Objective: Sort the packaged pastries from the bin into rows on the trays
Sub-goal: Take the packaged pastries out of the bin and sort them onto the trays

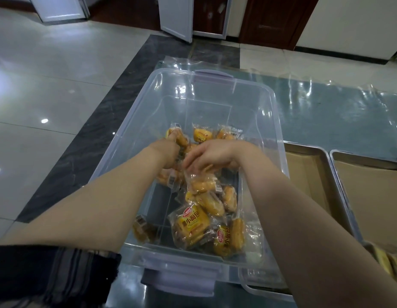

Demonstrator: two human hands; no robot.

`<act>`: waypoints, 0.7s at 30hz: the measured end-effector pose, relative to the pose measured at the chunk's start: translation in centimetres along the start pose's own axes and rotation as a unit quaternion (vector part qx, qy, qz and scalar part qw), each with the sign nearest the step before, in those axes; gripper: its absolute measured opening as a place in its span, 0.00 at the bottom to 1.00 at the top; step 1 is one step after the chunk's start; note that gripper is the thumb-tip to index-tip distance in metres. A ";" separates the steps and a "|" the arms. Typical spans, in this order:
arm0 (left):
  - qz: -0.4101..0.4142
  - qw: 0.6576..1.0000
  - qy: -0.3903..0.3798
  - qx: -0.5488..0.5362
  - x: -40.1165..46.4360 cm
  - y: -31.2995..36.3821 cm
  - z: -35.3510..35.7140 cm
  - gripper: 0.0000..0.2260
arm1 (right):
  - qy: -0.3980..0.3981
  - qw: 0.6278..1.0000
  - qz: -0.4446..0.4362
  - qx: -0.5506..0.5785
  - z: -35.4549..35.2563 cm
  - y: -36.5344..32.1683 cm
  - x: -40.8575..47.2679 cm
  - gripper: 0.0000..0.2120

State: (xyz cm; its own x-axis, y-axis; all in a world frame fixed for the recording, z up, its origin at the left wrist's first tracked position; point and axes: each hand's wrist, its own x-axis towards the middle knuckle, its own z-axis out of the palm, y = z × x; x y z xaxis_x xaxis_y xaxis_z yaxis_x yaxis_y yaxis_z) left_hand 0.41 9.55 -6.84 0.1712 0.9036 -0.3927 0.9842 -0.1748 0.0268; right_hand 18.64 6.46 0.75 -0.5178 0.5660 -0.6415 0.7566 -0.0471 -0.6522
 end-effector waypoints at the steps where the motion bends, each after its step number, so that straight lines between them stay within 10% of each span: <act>1: 0.011 1.000 0.001 0.019 -0.2 0.1 -0.2 0.18 | 0.085 0.996 0.003 -0.040 -0.3 0.2 0.1 0.13; 3: 0.020 0.999 0.006 0.042 -0.5 0.4 -0.2 0.12 | 0.174 0.970 0.053 -0.161 -0.5 0.9 0.4 0.21; 8: 0.066 0.996 -0.029 0.061 -0.4 0.7 0.0 0.24 | 0.071 0.969 0.121 -0.204 1.6 1.6 2.1 0.52; 21: 0.082 0.982 -0.003 0.168 -0.8 1.1 1.2 0.30 | 0.143 0.929 0.108 -0.323 3.2 1.8 3.2 0.31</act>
State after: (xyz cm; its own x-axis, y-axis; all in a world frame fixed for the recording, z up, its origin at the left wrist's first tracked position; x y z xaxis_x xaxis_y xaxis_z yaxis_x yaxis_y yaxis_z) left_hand 1.28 8.17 -7.61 0.3250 0.8500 -0.4145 0.8729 -0.4383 -0.2144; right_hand 17.08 5.55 -3.82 -0.2679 0.8012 -0.5351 0.9605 0.2656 -0.0832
